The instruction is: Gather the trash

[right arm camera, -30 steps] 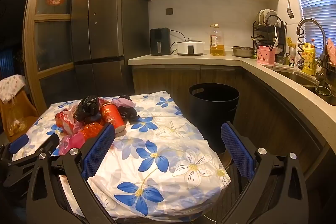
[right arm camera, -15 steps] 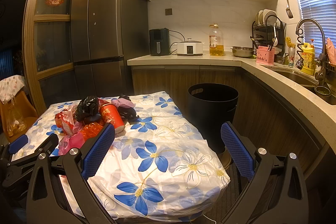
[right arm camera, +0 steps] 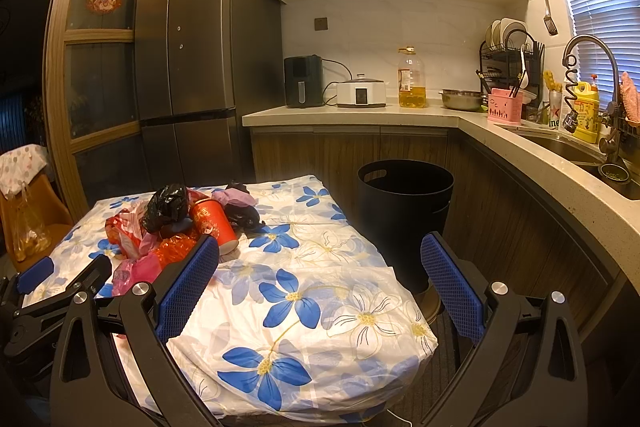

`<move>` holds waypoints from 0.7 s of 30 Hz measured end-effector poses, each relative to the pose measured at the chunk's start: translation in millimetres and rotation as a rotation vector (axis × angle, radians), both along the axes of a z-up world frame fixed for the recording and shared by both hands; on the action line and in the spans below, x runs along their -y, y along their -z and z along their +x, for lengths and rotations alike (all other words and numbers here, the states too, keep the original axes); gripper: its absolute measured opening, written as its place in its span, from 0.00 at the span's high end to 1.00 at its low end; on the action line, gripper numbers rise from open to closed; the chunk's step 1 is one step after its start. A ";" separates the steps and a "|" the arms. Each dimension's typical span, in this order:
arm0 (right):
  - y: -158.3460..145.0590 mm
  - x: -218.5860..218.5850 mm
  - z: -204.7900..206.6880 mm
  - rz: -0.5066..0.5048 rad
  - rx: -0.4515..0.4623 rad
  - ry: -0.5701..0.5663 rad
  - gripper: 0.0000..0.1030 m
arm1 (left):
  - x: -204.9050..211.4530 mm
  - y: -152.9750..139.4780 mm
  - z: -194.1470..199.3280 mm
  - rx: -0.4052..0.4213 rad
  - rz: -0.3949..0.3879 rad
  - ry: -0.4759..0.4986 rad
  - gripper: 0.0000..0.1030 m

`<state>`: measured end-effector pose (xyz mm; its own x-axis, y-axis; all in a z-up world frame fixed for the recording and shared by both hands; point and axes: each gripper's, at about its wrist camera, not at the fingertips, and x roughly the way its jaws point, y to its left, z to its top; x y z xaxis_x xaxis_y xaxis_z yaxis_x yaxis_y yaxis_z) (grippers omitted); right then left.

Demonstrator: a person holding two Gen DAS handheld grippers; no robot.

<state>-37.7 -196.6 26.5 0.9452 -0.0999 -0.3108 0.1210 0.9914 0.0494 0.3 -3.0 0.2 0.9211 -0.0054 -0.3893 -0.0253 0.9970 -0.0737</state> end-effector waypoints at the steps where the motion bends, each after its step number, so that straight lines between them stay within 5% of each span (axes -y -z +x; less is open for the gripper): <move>1: -0.2 0.2 -0.2 0.000 0.000 0.001 0.05 | -0.3 0.0 -0.2 0.000 0.000 -0.001 0.05; 21: -2.4 0.3 -1.3 0.000 0.004 0.004 0.05 | 1.8 -1.0 -1.4 0.002 -0.002 0.001 0.05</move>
<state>-39.0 -196.9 28.9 0.9461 -0.1034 -0.3069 0.1243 0.9910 0.0494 -1.1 -4.8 1.2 0.9217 -0.0067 -0.3878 -0.0247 0.9968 -0.0758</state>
